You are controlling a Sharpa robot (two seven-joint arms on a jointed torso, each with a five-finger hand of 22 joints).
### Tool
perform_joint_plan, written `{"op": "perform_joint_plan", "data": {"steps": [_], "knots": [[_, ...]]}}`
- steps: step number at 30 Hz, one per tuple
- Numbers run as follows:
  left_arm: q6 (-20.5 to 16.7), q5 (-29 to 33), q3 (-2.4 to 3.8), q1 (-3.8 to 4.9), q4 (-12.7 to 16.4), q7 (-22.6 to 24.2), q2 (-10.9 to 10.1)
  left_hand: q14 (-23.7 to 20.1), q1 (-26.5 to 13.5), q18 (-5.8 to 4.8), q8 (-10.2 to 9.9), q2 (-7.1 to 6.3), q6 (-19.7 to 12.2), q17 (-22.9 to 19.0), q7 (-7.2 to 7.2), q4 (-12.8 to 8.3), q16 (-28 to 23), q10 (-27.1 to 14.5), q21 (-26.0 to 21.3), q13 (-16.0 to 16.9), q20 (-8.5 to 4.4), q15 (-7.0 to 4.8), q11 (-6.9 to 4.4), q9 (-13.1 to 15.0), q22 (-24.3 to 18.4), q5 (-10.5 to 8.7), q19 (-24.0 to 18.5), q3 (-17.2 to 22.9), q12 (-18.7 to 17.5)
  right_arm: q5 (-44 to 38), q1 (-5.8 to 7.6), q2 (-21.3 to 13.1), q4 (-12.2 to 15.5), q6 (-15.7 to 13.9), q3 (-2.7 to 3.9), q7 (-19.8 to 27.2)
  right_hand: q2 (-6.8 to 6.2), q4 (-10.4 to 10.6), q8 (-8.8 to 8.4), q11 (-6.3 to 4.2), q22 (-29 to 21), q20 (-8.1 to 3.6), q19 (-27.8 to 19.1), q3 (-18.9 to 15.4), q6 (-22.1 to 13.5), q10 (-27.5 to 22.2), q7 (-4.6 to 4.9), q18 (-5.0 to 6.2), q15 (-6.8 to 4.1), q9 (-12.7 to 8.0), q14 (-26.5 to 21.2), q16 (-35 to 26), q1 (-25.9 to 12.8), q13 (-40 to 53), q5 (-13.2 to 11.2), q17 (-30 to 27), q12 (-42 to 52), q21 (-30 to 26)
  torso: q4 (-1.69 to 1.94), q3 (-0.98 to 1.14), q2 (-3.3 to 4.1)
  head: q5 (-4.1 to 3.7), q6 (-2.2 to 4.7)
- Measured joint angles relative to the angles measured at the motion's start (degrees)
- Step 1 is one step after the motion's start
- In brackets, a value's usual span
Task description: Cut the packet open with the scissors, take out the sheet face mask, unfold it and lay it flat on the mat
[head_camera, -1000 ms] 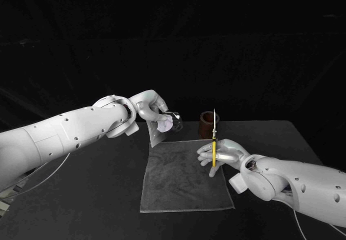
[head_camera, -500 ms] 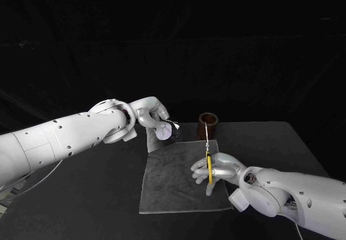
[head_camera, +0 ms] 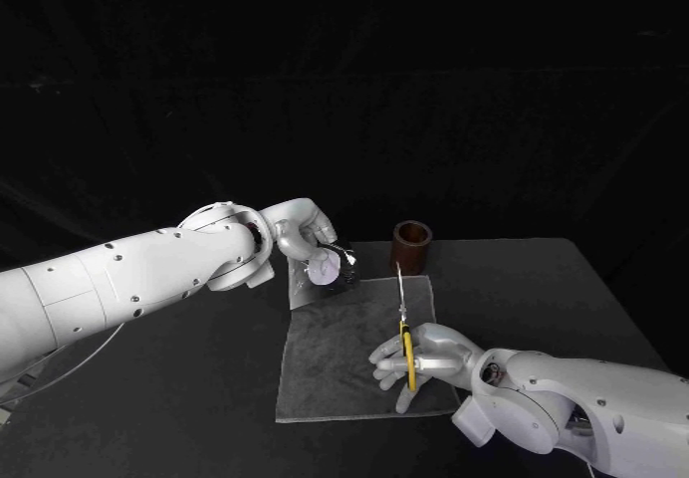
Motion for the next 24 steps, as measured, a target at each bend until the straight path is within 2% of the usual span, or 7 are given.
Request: {"op": "perform_joint_plan", "data": {"steps": [4,7,10,15,19,24], "knots": [[0.39,0.65,-0.02,-0.01,0.48,-1.13,0.03,0.00,-0.42,-0.01,0.00,-0.29,-0.60,-0.09,0.24,-0.39,0.49,0.00,0.23,0.41,0.00,0.00,0.00,0.05,0.09,-0.01,0.00,0.86,0.55,0.24,-0.24,0.12,0.23,0.65,-0.04,-0.63,-0.17,0.05,-0.65,0.01,-0.65,0.72,-1.35,-0.79,0.04,-0.39,0.04,-0.01,-0.01,-0.52,1.21,-0.01,-0.17,0.00,0.00,-0.27,0.00,-1.33,0.02,-0.01,0.00,0.20,-0.27],[0.88,1.25,-0.05,-0.01,0.76,-2.03,0.10,0.07,-0.65,-0.02,0.10,-0.52,-0.70,-0.09,0.32,-0.22,0.67,0.18,0.34,0.56,0.00,0.08,0.18,0.09,0.19,-0.01,0.00,1.03,0.66,0.42,-0.48,0.26,0.37,1.38,-0.06,-1.31,-0.23,0.20,-0.88,-0.06,-0.86,0.72,-1.54,-0.95,0.10,-0.71,0.09,-0.03,-0.09,-0.79,1.93,-0.05,-0.23,0.00,0.00,-0.41,0.00,-1.48,0.01,-0.01,0.01,0.38,-0.51],[1.40,1.87,-0.07,-0.01,0.93,-2.89,0.24,0.50,-1.26,0.04,1.27,-0.51,-0.73,-0.20,0.38,-0.31,1.05,0.19,0.72,0.92,0.00,0.02,0.19,0.38,0.27,-0.01,0.00,1.27,0.90,0.60,-0.66,0.41,0.46,2.10,-0.10,-2.02,-0.23,0.37,-0.87,0.01,-0.91,0.70,-1.56,-1.12,0.10,-0.79,0.10,-0.08,-0.14,-0.91,2.34,0.24,-0.23,0.00,0.00,-0.49,0.00,-1.48,0.02,-0.01,0.01,0.51,-0.74],[2.22,2.66,-0.08,0.00,0.98,-4.23,0.63,1.10,-2.39,0.72,3.12,-0.41,2.80,-0.43,-0.66,-0.10,1.55,2.75,1.19,1.40,0.02,-0.18,-0.09,0.89,0.38,-0.01,0.27,1.96,1.50,0.76,-0.77,0.76,0.44,2.91,-0.10,-3.14,-0.23,0.47,-0.87,0.01,-0.98,0.65,-1.63,-1.22,0.11,-0.79,0.09,-0.14,-0.21,-1.00,2.41,0.24,-0.23,0.00,0.00,-0.59,0.00,-1.70,0.02,-0.01,0.01,0.62,-1.06],[2.78,3.24,-0.10,0.02,0.86,-5.24,0.93,1.64,-3.99,0.98,3.23,0.26,5.10,-0.45,-1.50,0.82,2.35,3.90,1.35,1.73,0.01,-0.70,-0.61,0.88,0.24,-0.02,0.88,1.07,1.89,0.80,-0.81,1.05,0.44,3.33,-0.10,-4.06,-0.45,0.76,-1.09,0.02,-1.17,0.94,-1.93,-1.51,0.11,-0.79,0.08,-0.15,-0.21,-1.15,2.41,0.24,-0.45,0.00,0.00,-0.84,0.00,-2.00,0.04,0.01,0.01,0.66,-1.22],[3.03,3.95,-0.12,0.03,0.69,-6.18,1.17,2.48,-5.87,1.05,3.44,1.82,6.75,-0.11,-2.36,2.71,3.98,4.29,0.26,1.73,0.01,-1.52,-1.00,0.75,-1.02,-0.02,1.67,-0.82,2.46,0.80,-0.82,1.20,0.59,3.74,-0.10,-5.22,-0.46,1.00,-1.43,0.12,-1.60,1.11,-2.63,-1.75,0.11,-1.30,0.06,-0.16,-0.18,-1.51,2.38,-0.23,-0.46,0.00,0.00,-1.38,0.00,-2.67,0.03,0.01,0.01,0.44,-1.37]]}}
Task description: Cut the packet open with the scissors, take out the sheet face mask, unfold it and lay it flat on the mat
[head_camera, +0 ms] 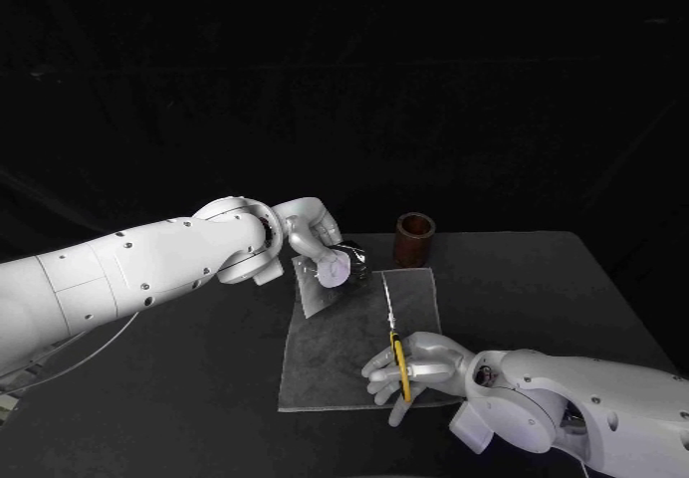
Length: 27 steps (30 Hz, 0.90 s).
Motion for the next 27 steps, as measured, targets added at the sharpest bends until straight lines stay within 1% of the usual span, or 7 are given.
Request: {"op": "perform_joint_plan", "data": {"steps": [5,8,12,16,21,25,27], "knots": [[0.00,0.76,-0.02,0.02,-0.11,-0.51,0.40,0.17,-0.89,0.01,0.20,0.30,0.18,0.33,-0.19,0.29,0.57,0.01,-0.65,0.00,-0.11,0.00,-0.01,0.02,-0.59,0.00,0.52,-0.80,0.86,-0.08,-0.01,0.03,0.26,0.18,-0.01,-1.05,-0.72,0.80,-0.79,0.66,-1.34,0.80,-2.28,-1.28,-0.46,-0.93,0.43,0.00,1.41,-0.66,-1.89,-1.57,-0.72,0.00,0.00,-1.49,0.00,-2.31,-0.01,-0.01,-0.02,-0.03,-0.23],[0.00,1.12,-0.05,0.02,-0.17,-0.78,0.65,0.18,-0.90,0.00,0.20,0.30,0.18,0.34,-0.19,0.28,0.60,0.02,-0.65,0.00,-0.13,0.00,-0.01,0.25,-0.69,0.00,0.54,-0.82,0.88,-0.11,-0.01,0.03,0.48,0.21,-0.03,-1.62,-1.26,1.35,-1.00,0.71,-2.45,1.16,-4.35,-2.14,-0.57,-1.36,0.54,0.00,1.82,-1.16,-3.06,-1.98,-1.26,0.00,0.31,-2.55,0.00,-4.11,-0.01,-0.01,-0.03,0.02,-0.31],[0.18,1.26,-0.07,0.04,-0.26,-1.17,0.89,0.18,-0.89,-0.01,0.20,0.32,0.17,0.37,-0.20,0.13,0.79,0.02,-0.65,0.00,-0.31,0.01,-0.02,0.31,-0.80,-0.01,0.72,-0.97,0.90,-0.13,-0.01,-0.02,0.60,0.22,-0.05,-2.24,-2.45,2.32,-1.68,1.23,-3.62,1.63,-6.07,-4.48,-0.94,-2.33,0.94,-0.01,2.34,-1.72,-3.61,-1.99,-2.45,0.00,0.36,-3.68,0.00,-5.86,-0.04,-0.03,-0.04,0.05,-0.50],[0.94,1.01,-0.09,0.05,-0.37,-1.53,0.99,0.19,-0.73,-0.03,0.20,0.48,0.39,0.41,-0.42,-0.03,1.06,0.02,-0.66,0.00,-0.62,0.02,-0.02,0.33,-0.84,-0.02,1.03,-1.11,0.90,-0.14,-0.01,-0.23,0.68,0.25,-0.07,-2.79,-3.54,3.67,-2.67,2.04,-4.24,2.46,-8.37,-8.40,-1.95,-4.75,1.94,-0.02,3.24,-2.44,-5.74,-1.98,-3.54,0.00,0.76,-5.26,0.00,-7.96,-0.04,-0.03,-0.04,0.08,-0.75],[2.77,-0.22,-0.10,0.09,-0.63,-1.85,1.00,0.19,-0.57,-0.06,0.16,0.64,0.38,0.41,-0.43,-0.45,1.12,0.03,-0.66,0.00,-0.62,0.03,-0.03,0.35,-0.85,-0.04,1.02,-1.00,0.90,-0.14,-0.01,-0.58,0.79,0.74,-0.08,-3.23,-4.15,5.40,-3.66,3.16,-4.24,3.59,-11.72,-14.07,-4.34,-7.94,1.42,-0.01,4.55,-3.40,-9.55,-1.98,-4.15,-0.01,1.00,-7.69,0.00,-10.35,-0.04,-0.03,-0.04,0.02,-1.10],[5.71,-1.23,-0.10,0.30,-1.44,-2.24,1.19,0.20,-0.48,-0.07,0.14,0.72,0.56,0.41,-0.62,-0.76,1.12,0.12,-0.66,0.00,-0.62,0.04,-0.12,0.36,-0.86,-0.11,1.02,-0.69,0.90,-0.14,0.02,-0.77,0.92,1.66,-0.03,-3.46,-4.12,6.71,-4.27,3.97,-4.14,4.62,-14.81,-19.27,-5.94,-10.34,0.95,0.27,5.38,-4.17,-11.86,-1.98,-4.13,-0.01,1.00,-9.57,0.00,-10.47,-0.04,-0.03,-0.04,0.15,-1.44],[7.98,-1.66,-0.10,0.55,-2.08,-2.56,1.49,0.19,-0.47,-0.08,0.14,0.73,0.56,0.41,-0.62,-0.98,1.12,0.12,-0.66,0.00,-0.62,0.04,-0.12,0.36,-0.86,-0.17,1.02,-0.47,0.90,-0.15,0.09,-0.85,0.98,2.23,0.03,-3.58,-3.31,7.33,-4.27,4.36,-4.14,4.99,-15.95,-22.05,-6.41,-11.15,0.67,0.32,5.80,-4.53,-12.40,-1.99,-3.31,-0.01,1.08,-10.35,0.00,-10.46,-0.04,-0.03,-0.04,0.25,-1.60]]}}
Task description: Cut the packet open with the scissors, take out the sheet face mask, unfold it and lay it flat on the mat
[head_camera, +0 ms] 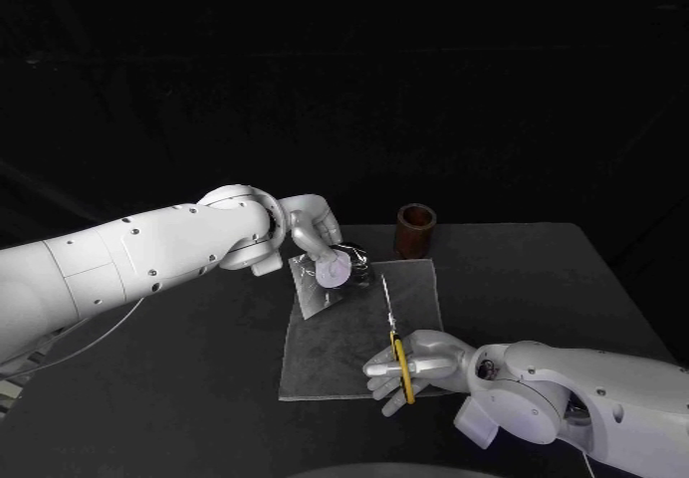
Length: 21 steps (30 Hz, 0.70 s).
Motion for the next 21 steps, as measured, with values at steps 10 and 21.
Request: {"op": "perform_joint_plan", "data": {"steps": [10,21], "knots": [[13.64,0.29,0.10,3.32,-4.59,-2.73,2.38,-0.32,0.43,-0.07,-0.04,-0.21,0.60,-0.05,-0.12,-1.51,0.56,0.00,0.65,0.00,-0.21,-0.29,0.00,-0.01,0.38,0.08,0.20,2.07,0.12,-0.08,0.16,-0.20,0.08,2.27,0.12,-0.58,3.66,3.88,0.00,0.73,-0.07,0.64,-3.33,-12.23,-1.37,-2.17,-0.30,0.19,0.72,-1.67,-1.72,0.00,3.74,0.00,0.14,-3.15,0.00,0.05,0.00,-0.02,-0.01,0.43,-0.24],[25.42,5.75,0.26,7.62,-8.45,-7.28,4.07,-0.38,-1.48,-0.11,-0.60,-2.09,1.57,-0.30,-0.09,-3.08,1.56,0.54,1.96,1.04,-0.20,-0.34,-0.22,-0.16,1.12,0.07,0.20,6.12,1.29,-0.15,0.42,0.26,0.07,4.40,0.06,-1.81,3.98,6.57,0.00,0.94,-0.06,0.68,-4.14,-15.71,-1.36,-2.39,-0.30,0.48,0.92,-2.22,-1.93,0.00,5.09,0.00,0.36,-4.16,0.00,0.04,0.03,0.06,-0.04,0.92,-0.67]]}}
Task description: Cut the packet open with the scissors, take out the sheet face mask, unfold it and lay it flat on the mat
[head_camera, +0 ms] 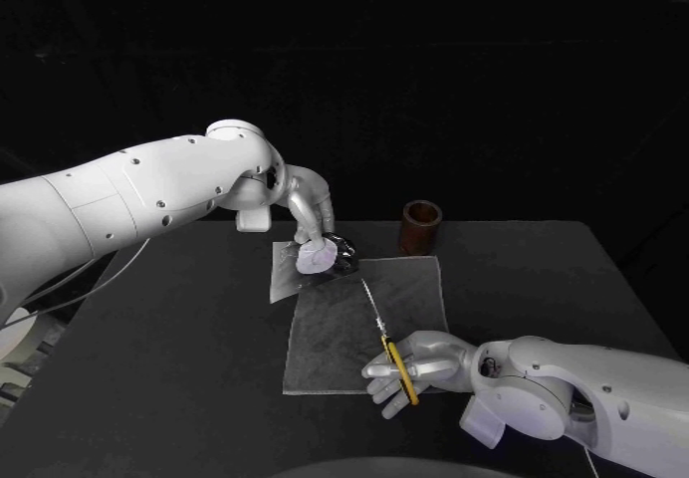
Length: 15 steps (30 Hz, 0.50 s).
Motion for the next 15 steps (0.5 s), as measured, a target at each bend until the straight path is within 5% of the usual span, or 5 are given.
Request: {"op": "perform_joint_plan", "data": {"steps": [5,10,15], "knots": [[1.56,1.26,-0.05,0.37,0.09,-1.15,-0.11,-0.01,-0.38,-0.34,-0.10,0.08,0.00,-0.03,0.00,0.00,0.00,0.00,0.00,0.01,-0.22,-0.01,0.00,0.03,0.11,-0.04,-0.23,0.33,0.01,0.03,0.02,0.07,0.09,0.76,-0.02,-0.29,-0.79,1.99,0.00,-0.07,0.02,0.09,-0.90,-1.96,-0.51,-0.51,-0.13,-0.01,0.25,-0.36,-0.66,0.00,1.06,0.00,0.00,-0.60,0.00,0.00,-0.03,-0.04,0.01,-0.01,-0.26],[1.99,1.66,-0.06,0.48,0.49,-1.66,-0.65,-0.01,-0.80,-0.36,-0.10,0.10,0.00,-0.03,0.00,-0.21,0.00,0.00,0.01,0.01,-0.22,-0.01,0.00,0.09,0.12,-0.06,-0.22,0.55,0.37,0.59,0.04,-0.03,-0.05,1.78,-0.03,-0.18,-3.13,5.71,0.00,0.31,0.04,0.11,-2.14,-4.29,-2.35,-1.73,-0.33,0.00,0.55,-1.03,-2.15,0.01,1.66,0.00,-1.59,-1.48,0.00,0.01,-0.02,-0.08,0.02,-0.08,-0.45],[1.95,1.63,-0.19,0.53,0.62,-1.90,-1.09,-0.03,-0.83,-0.38,-0.11,0.07,0.18,-0.08,-0.18,-0.31,0.22,0.00,0.27,0.02,-0.22,-0.03,0.00,0.16,0.12,-0.13,-0.23,0.79,0.41,3.17,0.00,-0.15,-1.44,4.09,-0.16,1.02,-1.88,5.30,1.00,-0.35,0.01,0.28,-2.78,-4.02,-1.68,-0.88,-0.28,-0.01,0.50,-0.44,-2.11,0.00,2.93,0.18,-1.58,-1.61,0.44,-0.14,0.05,-0.10,0.02,-0.20,-0.53]]}}
